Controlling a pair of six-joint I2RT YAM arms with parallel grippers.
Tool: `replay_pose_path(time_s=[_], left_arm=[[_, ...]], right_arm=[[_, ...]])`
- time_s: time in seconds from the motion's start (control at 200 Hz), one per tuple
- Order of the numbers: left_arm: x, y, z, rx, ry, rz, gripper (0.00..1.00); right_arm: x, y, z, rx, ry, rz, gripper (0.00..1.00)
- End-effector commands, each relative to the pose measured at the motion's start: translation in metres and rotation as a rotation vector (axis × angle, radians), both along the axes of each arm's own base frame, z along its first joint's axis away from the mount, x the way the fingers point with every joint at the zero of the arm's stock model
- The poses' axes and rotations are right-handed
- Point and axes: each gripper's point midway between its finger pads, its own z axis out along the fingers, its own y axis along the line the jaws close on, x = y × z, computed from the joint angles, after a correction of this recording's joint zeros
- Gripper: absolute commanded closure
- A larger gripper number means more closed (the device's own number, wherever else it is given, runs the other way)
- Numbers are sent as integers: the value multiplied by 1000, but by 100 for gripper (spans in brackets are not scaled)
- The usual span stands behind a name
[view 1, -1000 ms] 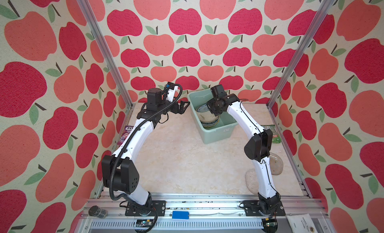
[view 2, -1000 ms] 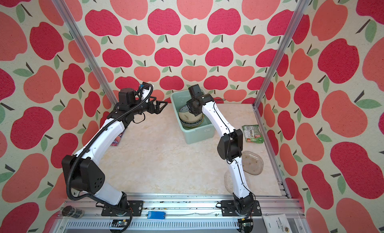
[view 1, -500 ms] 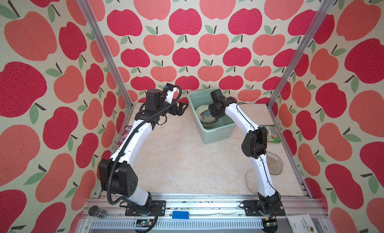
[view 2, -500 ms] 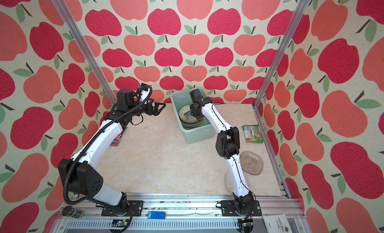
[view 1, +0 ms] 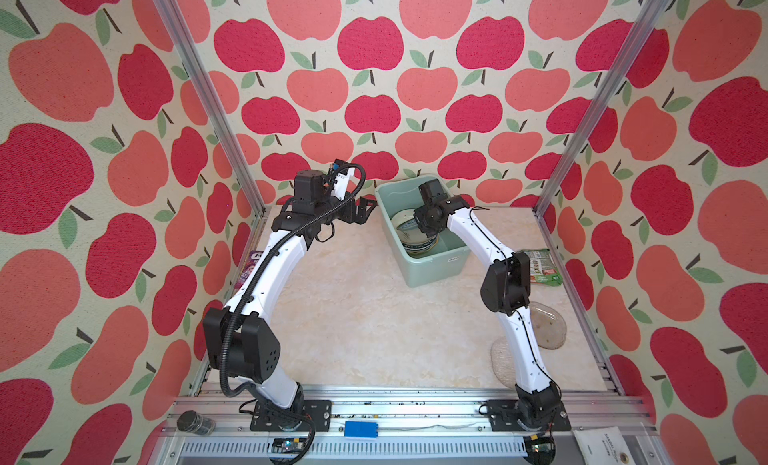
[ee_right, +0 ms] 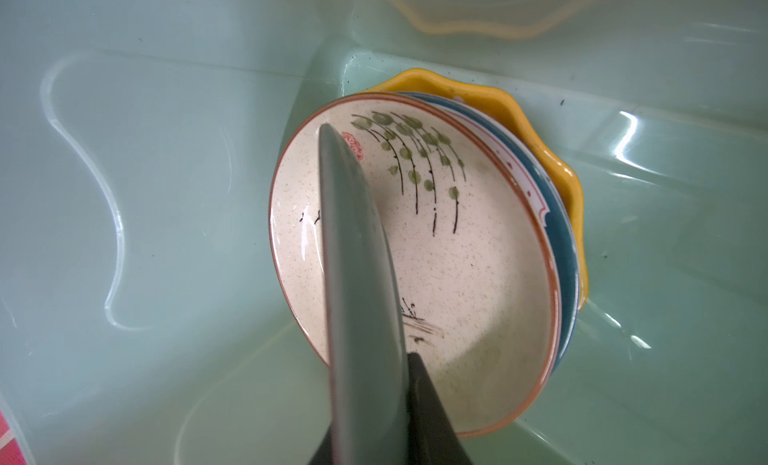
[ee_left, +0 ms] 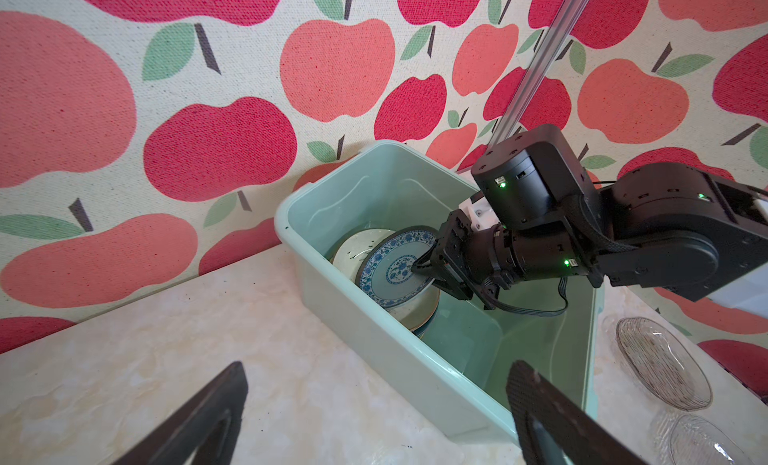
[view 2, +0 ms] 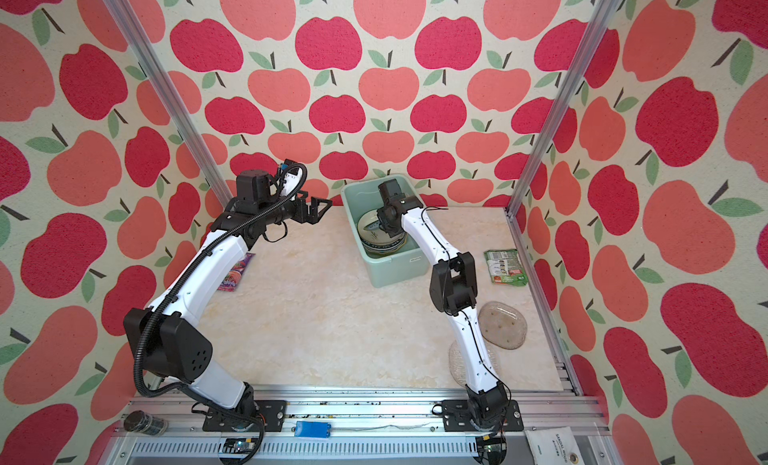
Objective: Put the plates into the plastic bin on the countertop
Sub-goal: 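Lower the blue-and-white plate into the bin against the stack with the right gripper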
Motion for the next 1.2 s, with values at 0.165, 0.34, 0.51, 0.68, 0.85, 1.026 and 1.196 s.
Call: replay_pose_path(time_s=[0.165,0.34,0.51,0.68,0.85,1.026,1.196], left_arm=[[15,0,-2,9,20,17,1],[23,1,-5,10,26,22,1],[28,2,-7,9,34,27,1],[33,6,-7,3,41,40,1],[35,9,-5,2,41,48,1],[37,10,-3,5,39,57,1],[36,11,-2,7,40,60,1]], right_arm=[[14,-28,-42,-6,74,-83,81],[15,-31,-50,2,94,-88,76],[16,-30,-56,17,107,-88,66],[12,-29,-62,28,142,-94,57],[11,-30,-60,10,152,-83,50],[12,-30,-54,-4,140,-55,38],[8,-33,-48,-27,140,-37,26]])
